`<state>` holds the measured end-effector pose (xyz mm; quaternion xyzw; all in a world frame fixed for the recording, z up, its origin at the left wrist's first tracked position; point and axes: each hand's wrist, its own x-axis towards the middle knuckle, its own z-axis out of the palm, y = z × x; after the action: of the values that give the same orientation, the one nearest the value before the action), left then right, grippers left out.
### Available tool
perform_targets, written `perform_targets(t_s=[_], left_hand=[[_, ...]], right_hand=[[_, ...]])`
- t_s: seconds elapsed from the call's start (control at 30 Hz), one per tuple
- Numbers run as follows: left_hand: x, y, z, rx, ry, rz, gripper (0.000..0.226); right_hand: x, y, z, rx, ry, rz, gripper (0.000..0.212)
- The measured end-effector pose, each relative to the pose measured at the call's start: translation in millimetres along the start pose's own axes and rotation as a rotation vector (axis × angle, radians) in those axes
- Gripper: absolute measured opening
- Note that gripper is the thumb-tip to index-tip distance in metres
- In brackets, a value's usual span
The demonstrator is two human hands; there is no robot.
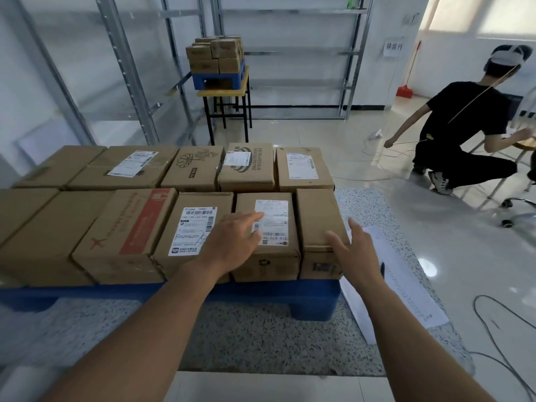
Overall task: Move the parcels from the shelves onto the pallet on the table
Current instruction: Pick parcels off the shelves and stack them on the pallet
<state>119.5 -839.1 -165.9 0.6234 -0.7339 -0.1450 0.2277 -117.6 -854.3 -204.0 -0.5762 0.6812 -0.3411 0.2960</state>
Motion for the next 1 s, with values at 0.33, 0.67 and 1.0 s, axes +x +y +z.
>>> perform_targets(t_s=[0.33, 0.67, 1.0], left_hand=[[-44.8, -101.3, -77.9, -0.037, 0.212, -0.104, 0.044], [-104.7, -248.4, -164.4, 0.081, 0.382, -0.342, 0.046], [-131.2, -368.3, -216.7, 0.243, 0.221, -0.699, 0.051]], right_hand=[[-50.2, -127.2, 101.0, -0.482, -0.163, -0.369, 0.062], [-100.6, -224.7, 241.8, -0.509, -0.341, -0.679, 0.058], [-116.9, -284.9, 330.9, -0.579, -0.451, -0.709, 0.054]])
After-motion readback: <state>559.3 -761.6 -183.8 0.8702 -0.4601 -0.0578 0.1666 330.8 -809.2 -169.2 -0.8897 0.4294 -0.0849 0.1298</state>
